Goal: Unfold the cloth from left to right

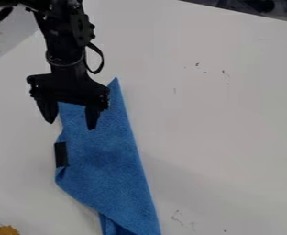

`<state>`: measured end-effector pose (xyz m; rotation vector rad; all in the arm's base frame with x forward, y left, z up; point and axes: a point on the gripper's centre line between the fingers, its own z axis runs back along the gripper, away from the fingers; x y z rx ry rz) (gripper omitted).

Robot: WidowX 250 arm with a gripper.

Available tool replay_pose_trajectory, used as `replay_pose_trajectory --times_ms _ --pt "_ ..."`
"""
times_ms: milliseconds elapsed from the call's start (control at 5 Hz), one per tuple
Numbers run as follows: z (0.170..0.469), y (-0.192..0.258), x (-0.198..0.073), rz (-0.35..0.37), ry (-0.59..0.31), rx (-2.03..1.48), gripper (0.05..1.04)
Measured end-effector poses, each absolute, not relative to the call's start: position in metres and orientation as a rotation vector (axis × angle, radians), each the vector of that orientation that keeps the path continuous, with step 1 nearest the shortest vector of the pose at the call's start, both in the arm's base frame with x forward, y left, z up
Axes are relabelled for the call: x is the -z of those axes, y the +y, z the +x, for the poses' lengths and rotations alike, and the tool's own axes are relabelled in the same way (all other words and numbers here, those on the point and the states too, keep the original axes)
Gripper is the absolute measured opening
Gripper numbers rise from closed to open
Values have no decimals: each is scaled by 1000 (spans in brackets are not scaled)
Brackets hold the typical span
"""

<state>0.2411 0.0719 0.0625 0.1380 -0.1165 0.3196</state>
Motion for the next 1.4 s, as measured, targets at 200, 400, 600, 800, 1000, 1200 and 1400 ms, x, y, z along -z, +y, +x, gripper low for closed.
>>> replay_pose_trajectory --times_ms 200,400,600,800,1000,1200,1400 --pt "239 71 -56 135 -98 -323 999" --pt "228 80 -44 138 -115 -361 999" --pt "225 89 -35 132 -122 -383 999" --pt "220 100 -22 113 -108 -414 999" --pt "217 107 -7 88 -94 -420 999" --pt "214 112 -3 77 -117 -431 965" --pt "213 112 -1 69 -135 -431 726"
